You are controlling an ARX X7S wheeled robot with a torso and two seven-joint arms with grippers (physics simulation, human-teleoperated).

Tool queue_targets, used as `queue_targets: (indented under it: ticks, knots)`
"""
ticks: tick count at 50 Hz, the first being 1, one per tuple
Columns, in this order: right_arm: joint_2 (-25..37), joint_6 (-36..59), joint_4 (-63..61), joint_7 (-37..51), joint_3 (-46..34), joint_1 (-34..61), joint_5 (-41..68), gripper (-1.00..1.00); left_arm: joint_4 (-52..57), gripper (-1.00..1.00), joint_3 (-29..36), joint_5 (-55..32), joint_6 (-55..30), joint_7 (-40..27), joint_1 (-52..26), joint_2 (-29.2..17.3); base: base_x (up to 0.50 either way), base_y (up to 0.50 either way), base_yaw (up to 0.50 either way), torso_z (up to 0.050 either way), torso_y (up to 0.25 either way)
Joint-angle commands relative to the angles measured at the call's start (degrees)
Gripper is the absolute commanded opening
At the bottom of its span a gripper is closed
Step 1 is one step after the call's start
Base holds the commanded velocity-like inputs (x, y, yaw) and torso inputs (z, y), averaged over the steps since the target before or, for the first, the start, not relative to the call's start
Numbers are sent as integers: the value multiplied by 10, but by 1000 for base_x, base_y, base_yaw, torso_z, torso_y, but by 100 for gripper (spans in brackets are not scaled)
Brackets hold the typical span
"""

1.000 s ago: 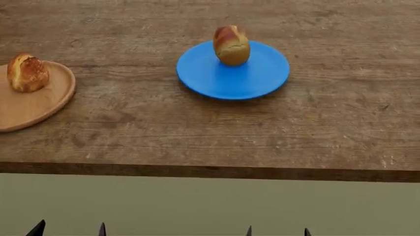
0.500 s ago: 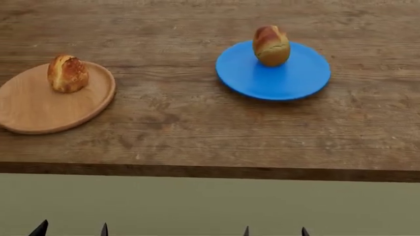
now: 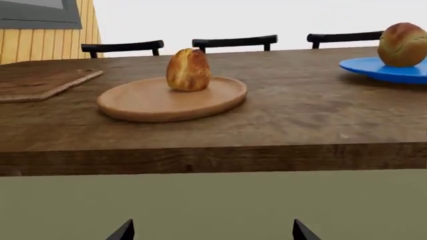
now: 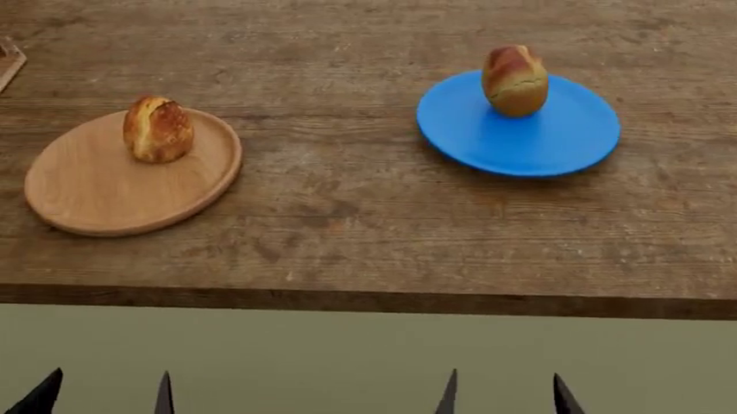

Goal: Place all breads on the cutting board.

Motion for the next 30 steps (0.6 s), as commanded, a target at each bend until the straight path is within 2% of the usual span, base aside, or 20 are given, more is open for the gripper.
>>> queue_targets:
  ticks: [1, 2, 4, 7, 8, 9, 11, 13, 14, 15, 17, 19, 21, 24, 28, 30]
  knots:
    - [46, 281, -227, 36, 48, 84, 102, 100, 303, 100, -43, -78, -386, -28, -84, -34, 0, 0, 0, 0, 0]
    - [48, 306, -241, 42, 52, 94, 111, 100, 325, 100, -46, -84, -427, -35, -101, -35, 0, 0, 0, 0, 0]
    - [54, 371, -285, 54, 63, 130, 139, 100, 406, 100, -79, -127, -563, -38, -170, -32, 0, 0, 0, 0, 0]
    - [62, 444, -329, 66, 85, 173, 175, 100, 474, 100, -141, -176, -715, -22, -257, -19, 0, 0, 0, 0, 0]
    - [64, 469, -342, 70, 97, 189, 190, 100, 490, 100, -156, -195, -755, -23, -280, -17, 0, 0, 0, 0, 0]
    - [74, 492, -350, 78, 92, 204, 188, 100, 491, 100, -149, -242, -770, -52, -294, -36, 0, 0, 0, 0, 0]
    - [77, 515, -363, 80, 108, 221, 206, 100, 478, 100, -183, -388, -772, -150, -305, -59, 0, 0, 0, 0, 0]
    - [87, 556, -380, 84, 120, 245, 223, 100, 440, 100, -225, -560, -772, -293, -332, -90, 0, 0, 0, 0, 0]
    - [106, 609, -409, 86, 127, 270, 244, 100, 422, 100, -216, -646, -771, -364, -349, -117, 0, 0, 0, 0, 0]
    - [100, 630, -415, 86, 147, 280, 261, 100, 412, 100, -207, -732, -770, -408, -362, -133, 0, 0, 0, 0, 0]
    - [100, 701, -432, 86, 191, 320, 304, 100, 379, 100, -201, -841, -757, -503, -395, -166, 0, 0, 0, 0, 0]
    - [103, 741, -442, 89, 207, 345, 324, 100, 358, 100, -164, -928, -735, -589, -428, -209, 0, 0, 0, 0, 0]
    - [110, 772, -449, 89, 216, 367, 341, 100, 342, 100, -127, -995, -709, -645, -464, -251, 0, 0, 0, 0, 0]
    - [126, 803, -444, 112, 226, 400, 395, 100, 327, 100, -94, -1064, -675, -686, -508, -299, 0, 0, 0, 0, 0]
    - [177, 802, -388, 280, 232, 466, 620, 100, 314, 100, -81, -1116, -639, -706, -543, -336, 0, 0, 0, 0, 0]
    - [203, 799, -363, 342, 214, 493, 690, 100, 309, 100, -80, -1148, -613, -717, -558, -353, 0, 0, 0, 0, 0]
